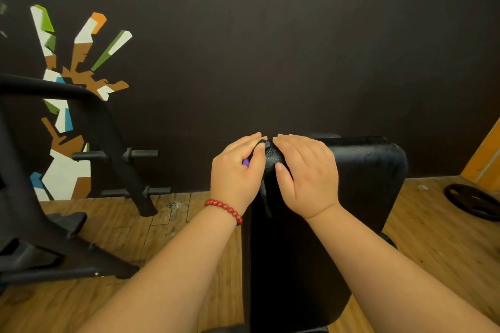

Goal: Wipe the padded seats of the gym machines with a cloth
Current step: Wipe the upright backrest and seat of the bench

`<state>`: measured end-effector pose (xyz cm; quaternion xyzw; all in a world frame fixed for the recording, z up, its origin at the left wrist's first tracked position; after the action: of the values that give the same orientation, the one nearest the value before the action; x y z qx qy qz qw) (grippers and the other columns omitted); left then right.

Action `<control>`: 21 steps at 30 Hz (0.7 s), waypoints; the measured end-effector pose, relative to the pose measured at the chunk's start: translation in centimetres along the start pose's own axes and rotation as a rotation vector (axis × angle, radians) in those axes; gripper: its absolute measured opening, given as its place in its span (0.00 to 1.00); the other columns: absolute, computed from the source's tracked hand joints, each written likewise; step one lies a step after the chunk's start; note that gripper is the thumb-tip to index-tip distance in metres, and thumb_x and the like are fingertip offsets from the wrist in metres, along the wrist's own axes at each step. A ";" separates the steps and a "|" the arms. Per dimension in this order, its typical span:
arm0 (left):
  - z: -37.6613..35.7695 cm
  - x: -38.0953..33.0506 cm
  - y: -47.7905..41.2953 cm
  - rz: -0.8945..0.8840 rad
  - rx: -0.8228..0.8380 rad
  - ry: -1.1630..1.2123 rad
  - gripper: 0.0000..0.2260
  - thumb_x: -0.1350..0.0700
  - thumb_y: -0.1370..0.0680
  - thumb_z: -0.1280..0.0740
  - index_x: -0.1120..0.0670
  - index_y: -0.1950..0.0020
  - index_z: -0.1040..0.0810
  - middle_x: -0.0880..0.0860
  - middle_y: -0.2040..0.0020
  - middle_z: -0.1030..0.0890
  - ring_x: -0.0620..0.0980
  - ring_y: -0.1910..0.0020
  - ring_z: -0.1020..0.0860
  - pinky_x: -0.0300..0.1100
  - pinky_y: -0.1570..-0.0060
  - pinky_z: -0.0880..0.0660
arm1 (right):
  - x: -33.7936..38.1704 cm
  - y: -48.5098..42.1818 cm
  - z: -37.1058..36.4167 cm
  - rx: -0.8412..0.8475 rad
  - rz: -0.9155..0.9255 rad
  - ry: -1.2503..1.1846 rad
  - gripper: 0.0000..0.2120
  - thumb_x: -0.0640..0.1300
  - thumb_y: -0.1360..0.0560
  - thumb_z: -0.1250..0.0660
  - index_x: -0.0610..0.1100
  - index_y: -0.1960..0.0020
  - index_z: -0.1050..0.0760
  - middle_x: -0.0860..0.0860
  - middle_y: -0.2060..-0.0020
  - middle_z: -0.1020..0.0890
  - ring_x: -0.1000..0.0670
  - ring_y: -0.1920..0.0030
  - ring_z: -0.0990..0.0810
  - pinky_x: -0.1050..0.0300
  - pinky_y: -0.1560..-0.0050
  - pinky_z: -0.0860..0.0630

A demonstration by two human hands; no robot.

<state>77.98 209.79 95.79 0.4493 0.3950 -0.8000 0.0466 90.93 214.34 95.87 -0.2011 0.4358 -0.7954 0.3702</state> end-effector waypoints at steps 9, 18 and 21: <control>-0.3 2.5 5.1 0.259 -0.121 0.198 0.13 0.50 0.18 0.41 0.42 0.34 0.27 0.43 0.38 0.24 0.42 0.38 0.25 0.40 0.37 0.26 | 1.5 2.8 -1.0 0.037 -0.148 0.068 0.28 0.50 0.22 0.47 0.43 0.23 0.43 0.46 0.24 0.40 0.49 0.22 0.53 0.54 0.24 0.63; 0.2 1.2 3.0 0.090 -0.089 0.168 0.13 0.54 0.18 0.40 0.41 0.35 0.30 0.41 0.34 0.28 0.33 0.34 0.33 0.28 0.34 0.35 | 2.5 5.8 -2.6 0.055 -0.205 0.116 0.29 0.51 0.19 0.51 0.44 0.22 0.55 0.47 0.23 0.52 0.52 0.24 0.68 0.53 0.25 0.68; -0.2 2.8 4.5 0.161 -0.094 0.179 0.13 0.52 0.18 0.41 0.37 0.36 0.34 0.42 0.33 0.27 0.38 0.33 0.30 0.37 0.33 0.30 | 2.4 5.8 -2.8 0.055 -0.198 0.125 0.29 0.51 0.20 0.51 0.43 0.22 0.55 0.46 0.23 0.51 0.51 0.24 0.68 0.53 0.25 0.68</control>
<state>78.37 207.65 91.00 0.5465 0.3976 -0.7308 0.0962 89.97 212.07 89.43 -0.1830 0.4139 -0.8507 0.2673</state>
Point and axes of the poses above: each hand's wrist, its own y-axis away from the middle knuckle, its own z-axis out of the back of the hand, x = y × z, the point moved 3 cm from there along -y, towards the middle knuckle
